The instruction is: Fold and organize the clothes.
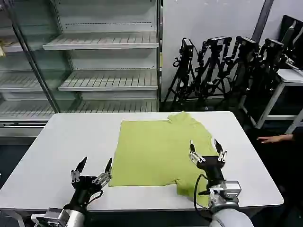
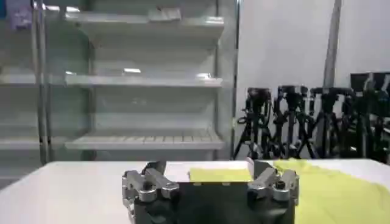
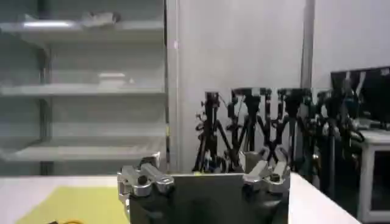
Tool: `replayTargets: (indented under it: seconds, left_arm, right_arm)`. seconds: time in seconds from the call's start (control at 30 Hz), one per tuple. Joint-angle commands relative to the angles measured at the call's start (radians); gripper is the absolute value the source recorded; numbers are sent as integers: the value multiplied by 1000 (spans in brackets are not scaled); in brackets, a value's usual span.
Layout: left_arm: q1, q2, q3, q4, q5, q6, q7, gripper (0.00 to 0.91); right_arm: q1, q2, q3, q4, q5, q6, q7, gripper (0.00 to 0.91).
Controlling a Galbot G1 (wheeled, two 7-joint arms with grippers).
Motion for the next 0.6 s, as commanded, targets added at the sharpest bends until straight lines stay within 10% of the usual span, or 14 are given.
replayTargets:
  seconds: [0.03, 0.6]
  left_arm:
    - [-9, 32, 6, 22, -15, 149, -2, 907]
    - [-83, 78, 70, 147, -39, 270, -36, 907]
  right_arm:
    - [-205, -24, 86, 50, 42, -43, -13, 907]
    - [-283, 18, 36, 5, 18, -64, 10, 907]
